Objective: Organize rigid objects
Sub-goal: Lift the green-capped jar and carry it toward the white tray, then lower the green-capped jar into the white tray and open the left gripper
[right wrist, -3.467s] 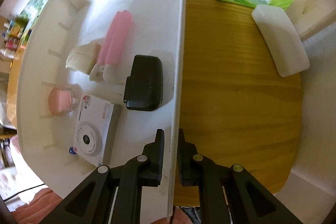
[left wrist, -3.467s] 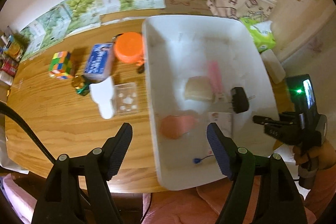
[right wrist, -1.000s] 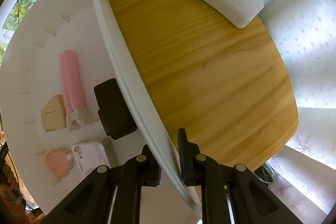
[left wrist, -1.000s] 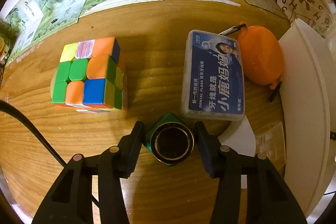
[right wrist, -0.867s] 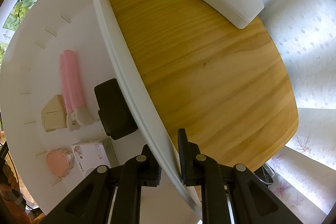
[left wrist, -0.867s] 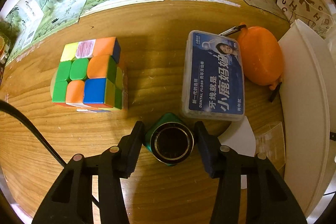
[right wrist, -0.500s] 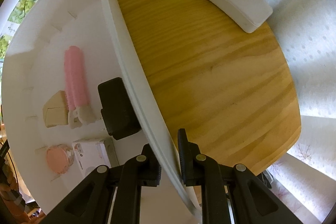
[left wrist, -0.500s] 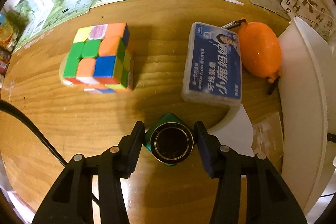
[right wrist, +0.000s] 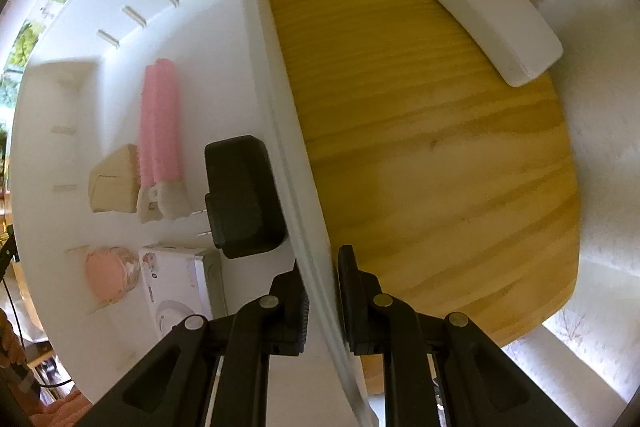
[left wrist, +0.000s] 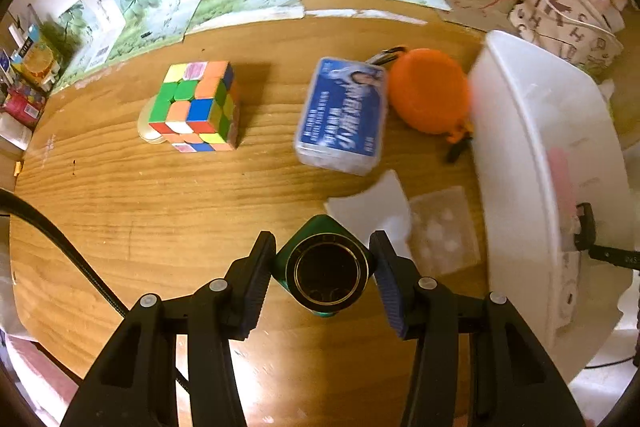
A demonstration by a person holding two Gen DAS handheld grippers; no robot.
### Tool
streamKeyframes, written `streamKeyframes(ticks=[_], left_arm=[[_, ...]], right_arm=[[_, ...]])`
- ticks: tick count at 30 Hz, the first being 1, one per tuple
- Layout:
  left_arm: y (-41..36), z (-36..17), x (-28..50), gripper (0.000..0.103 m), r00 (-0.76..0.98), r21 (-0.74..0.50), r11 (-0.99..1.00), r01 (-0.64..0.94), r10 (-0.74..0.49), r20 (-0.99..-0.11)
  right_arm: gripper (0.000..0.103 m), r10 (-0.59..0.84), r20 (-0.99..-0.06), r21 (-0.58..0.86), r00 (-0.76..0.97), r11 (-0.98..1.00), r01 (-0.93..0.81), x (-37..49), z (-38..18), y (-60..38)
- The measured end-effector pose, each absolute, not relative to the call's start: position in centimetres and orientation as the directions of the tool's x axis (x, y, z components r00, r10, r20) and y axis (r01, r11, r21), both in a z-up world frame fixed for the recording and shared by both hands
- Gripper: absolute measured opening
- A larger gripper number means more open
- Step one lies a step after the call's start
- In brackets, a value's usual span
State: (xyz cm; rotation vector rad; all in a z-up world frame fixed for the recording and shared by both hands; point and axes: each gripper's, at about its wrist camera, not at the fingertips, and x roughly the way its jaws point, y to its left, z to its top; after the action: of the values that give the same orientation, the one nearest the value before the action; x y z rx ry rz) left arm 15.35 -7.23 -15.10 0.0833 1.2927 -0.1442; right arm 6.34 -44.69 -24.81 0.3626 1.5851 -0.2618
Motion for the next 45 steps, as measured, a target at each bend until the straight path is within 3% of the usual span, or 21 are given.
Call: streamKeyframes(ticks=[20,45], left_arm=[[-16.1,-8.8,9.9,0.052,0.362,-0.025,0.960,0.279,-0.129,-0.923],[-28.1,-9.5,5.2,0.053,0.350,-0.154,0.905,0.397,-0.304,-0.886]], right_arm=[[0.011,0.062,-0.997,0.056,-0.039,0.989,0.138,7.0,-25.2,-41.9],[0.009,0.006,-1.000,0.011,-0.022,0.978,-0.210,5.7,-25.9,-35.6]])
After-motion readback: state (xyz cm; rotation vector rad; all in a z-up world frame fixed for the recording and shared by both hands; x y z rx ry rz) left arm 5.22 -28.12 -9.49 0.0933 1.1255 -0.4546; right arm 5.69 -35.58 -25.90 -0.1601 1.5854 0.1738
